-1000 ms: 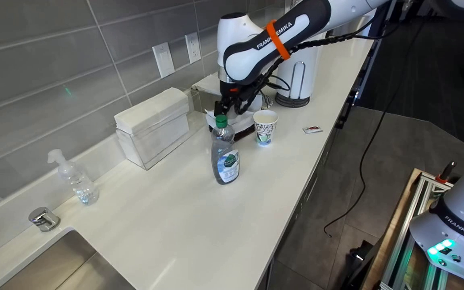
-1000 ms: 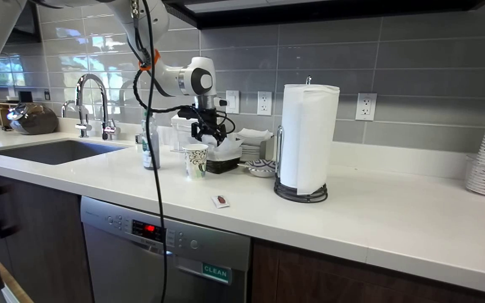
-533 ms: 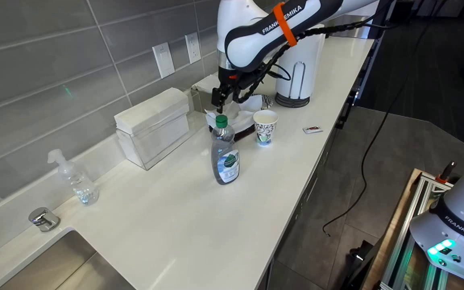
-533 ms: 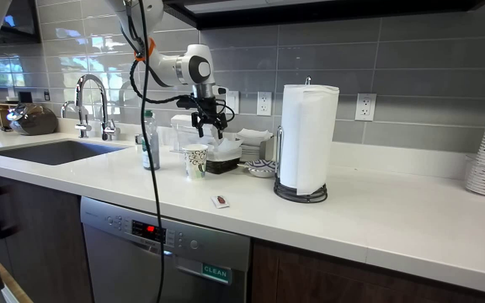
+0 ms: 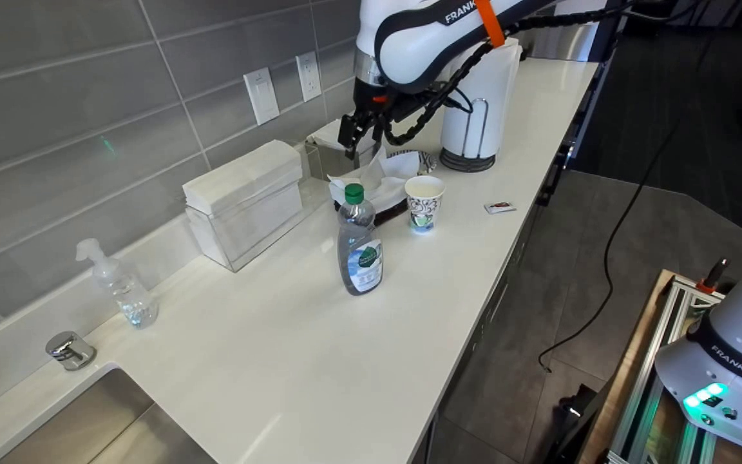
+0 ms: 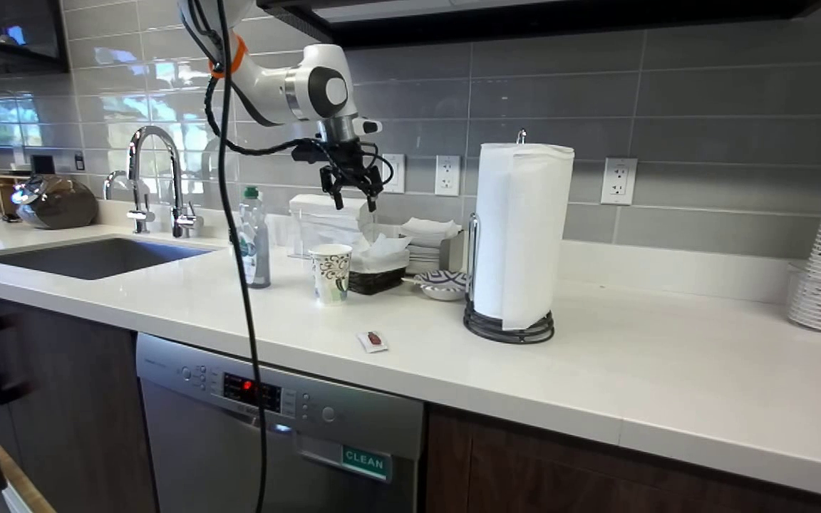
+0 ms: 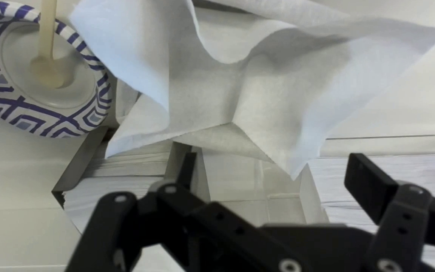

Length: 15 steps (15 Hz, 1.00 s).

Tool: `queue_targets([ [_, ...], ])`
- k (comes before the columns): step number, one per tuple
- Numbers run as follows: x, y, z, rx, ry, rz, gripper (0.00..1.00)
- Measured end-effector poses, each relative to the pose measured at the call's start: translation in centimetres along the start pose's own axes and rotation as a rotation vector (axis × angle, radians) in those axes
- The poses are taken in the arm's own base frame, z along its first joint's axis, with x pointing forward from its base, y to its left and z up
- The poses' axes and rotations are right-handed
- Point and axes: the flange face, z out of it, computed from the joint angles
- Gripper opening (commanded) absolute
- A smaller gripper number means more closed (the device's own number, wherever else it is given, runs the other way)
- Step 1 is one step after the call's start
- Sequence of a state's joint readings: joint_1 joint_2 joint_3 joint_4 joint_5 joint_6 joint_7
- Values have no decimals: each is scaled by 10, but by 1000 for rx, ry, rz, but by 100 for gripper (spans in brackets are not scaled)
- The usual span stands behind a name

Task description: Stuff the paper towel in the box

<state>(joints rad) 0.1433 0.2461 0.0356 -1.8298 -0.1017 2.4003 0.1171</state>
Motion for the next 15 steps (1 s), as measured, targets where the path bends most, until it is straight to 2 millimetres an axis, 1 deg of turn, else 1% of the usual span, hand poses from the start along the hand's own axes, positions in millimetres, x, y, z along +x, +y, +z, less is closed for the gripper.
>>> queue_targets([
  [3, -15, 2, -14, 6, 65, 9, 100],
  [8, -49, 5, -37, 0, 117, 52, 100],
  [11, -66, 15, -58, -28, 137, 99, 100],
  [15, -81, 34, -89, -40, 167, 171, 100],
])
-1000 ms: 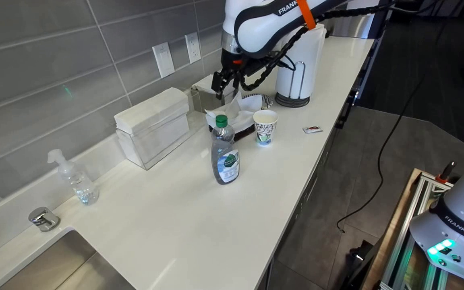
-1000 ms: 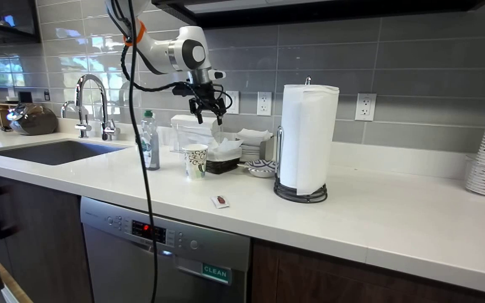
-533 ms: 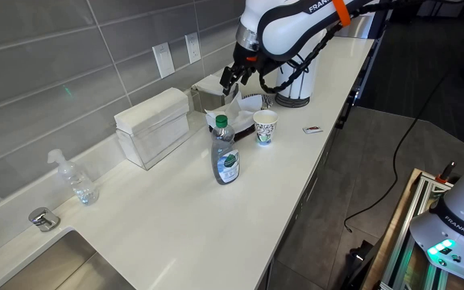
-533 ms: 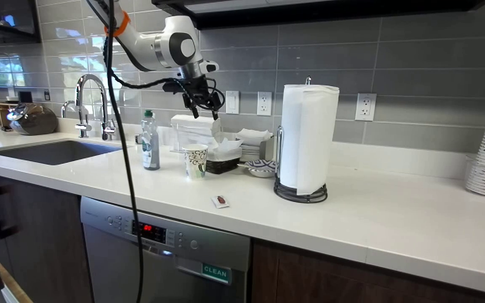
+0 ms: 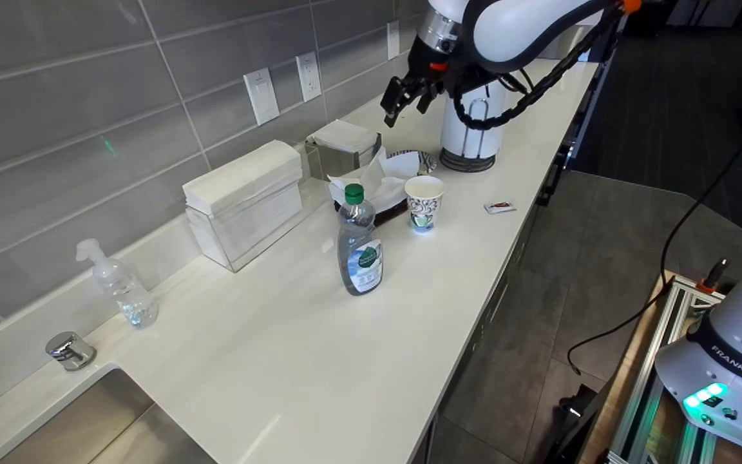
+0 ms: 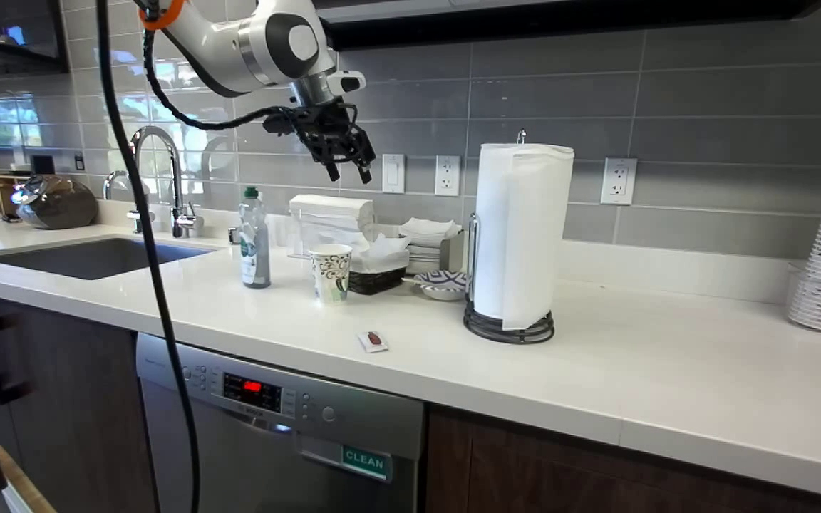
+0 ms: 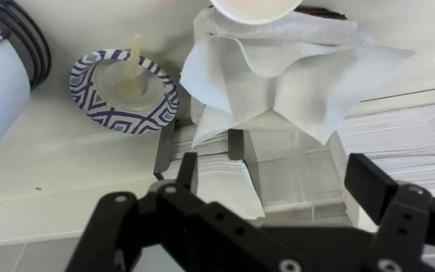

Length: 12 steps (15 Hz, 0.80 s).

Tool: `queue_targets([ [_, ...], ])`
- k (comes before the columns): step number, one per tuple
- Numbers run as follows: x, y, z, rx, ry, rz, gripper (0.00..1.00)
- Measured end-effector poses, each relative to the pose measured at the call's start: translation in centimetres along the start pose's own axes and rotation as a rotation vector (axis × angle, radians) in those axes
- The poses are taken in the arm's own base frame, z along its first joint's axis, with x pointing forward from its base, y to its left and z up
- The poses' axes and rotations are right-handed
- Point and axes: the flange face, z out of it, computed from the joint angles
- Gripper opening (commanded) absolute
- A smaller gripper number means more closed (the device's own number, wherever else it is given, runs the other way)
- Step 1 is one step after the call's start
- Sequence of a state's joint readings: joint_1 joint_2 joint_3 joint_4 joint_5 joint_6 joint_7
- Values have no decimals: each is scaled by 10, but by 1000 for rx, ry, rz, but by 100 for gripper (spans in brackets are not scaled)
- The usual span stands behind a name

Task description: Stuff the paper towel in the box

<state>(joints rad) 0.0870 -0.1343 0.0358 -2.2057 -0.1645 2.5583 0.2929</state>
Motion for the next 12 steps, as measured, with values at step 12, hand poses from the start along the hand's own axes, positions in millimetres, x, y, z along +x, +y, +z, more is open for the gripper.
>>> queue_targets([
  [12, -7, 44, -41, 88, -138, 145, 100],
])
